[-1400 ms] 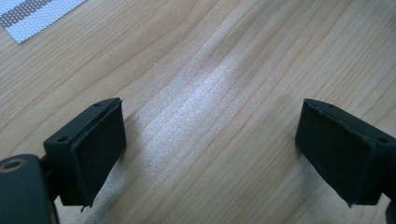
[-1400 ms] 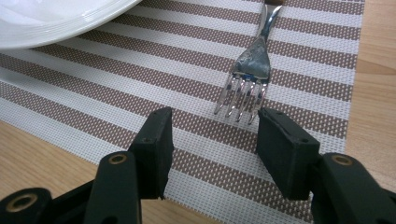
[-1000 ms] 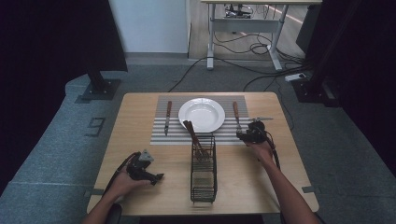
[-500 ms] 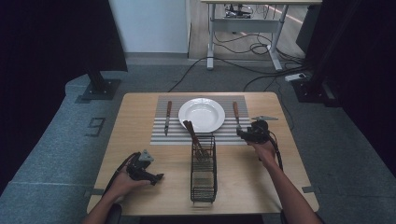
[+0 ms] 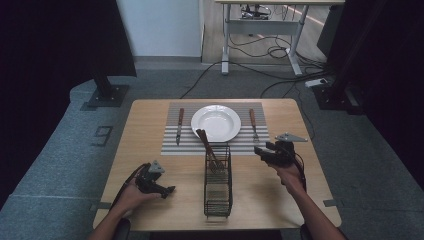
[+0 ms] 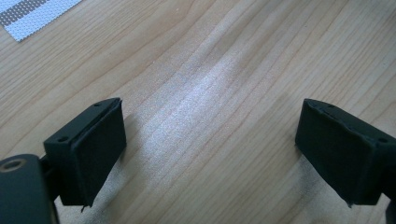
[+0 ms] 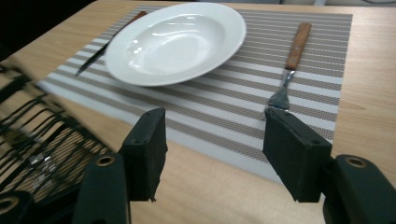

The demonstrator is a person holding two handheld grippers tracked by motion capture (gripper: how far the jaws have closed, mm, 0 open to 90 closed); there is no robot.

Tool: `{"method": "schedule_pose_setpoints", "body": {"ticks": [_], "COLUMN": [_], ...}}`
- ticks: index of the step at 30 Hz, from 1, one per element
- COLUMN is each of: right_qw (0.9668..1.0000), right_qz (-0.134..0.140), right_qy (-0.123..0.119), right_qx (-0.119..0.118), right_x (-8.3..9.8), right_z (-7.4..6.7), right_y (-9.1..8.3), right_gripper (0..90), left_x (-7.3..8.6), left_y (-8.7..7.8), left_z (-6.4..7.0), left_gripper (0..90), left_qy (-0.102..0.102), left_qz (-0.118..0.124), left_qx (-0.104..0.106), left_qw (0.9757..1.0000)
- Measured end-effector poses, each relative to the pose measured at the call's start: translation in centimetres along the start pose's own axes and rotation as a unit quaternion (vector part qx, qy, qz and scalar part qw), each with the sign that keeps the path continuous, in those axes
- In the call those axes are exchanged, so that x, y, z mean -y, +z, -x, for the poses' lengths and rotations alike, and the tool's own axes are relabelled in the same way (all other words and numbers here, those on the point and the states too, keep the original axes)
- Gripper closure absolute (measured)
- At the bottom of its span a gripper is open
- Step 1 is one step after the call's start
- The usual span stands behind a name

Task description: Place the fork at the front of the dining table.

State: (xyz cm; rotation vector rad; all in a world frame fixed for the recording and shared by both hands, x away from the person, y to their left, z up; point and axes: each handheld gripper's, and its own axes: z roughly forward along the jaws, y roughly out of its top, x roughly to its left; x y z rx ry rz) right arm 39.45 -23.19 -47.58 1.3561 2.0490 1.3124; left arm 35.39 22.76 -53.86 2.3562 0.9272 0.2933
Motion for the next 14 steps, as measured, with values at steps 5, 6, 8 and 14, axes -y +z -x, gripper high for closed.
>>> {"method": "schedule_pose_setpoints", "body": {"ticks": [5,6,8,14], "right_qw": [0.9998,0.9998,0.9997,0.9997], "right_qz": [0.000,0.001,0.002,-0.002], "right_qy": [-0.014,-0.015,-0.017,-0.019], "right_qx": [-0.015,-0.016,-0.017,-0.019], "right_x": [1.1,1.2,1.2,1.2], "right_z": [-1.1,-1.3,-1.4,-1.4], "right_y": [-1.3,-1.4,-1.4,-1.1], "right_gripper": [39.4,39.4,39.4,38.5], "left_x": [0.0,0.0,0.0,0.0], "left_y": [0.0,0.0,0.0,0.0], "left_z": [0.0,0.0,0.0,0.0], "left_gripper": [8.6,8.6,8.6,8.5], "left_qy": [0.000,0.000,0.000,0.000], "left_qz": [-0.001,-0.001,-0.001,0.000], "left_qx": [0.000,0.000,0.000,0.001], "left_qw": [1.0000,1.0000,1.0000,1.0000]}}
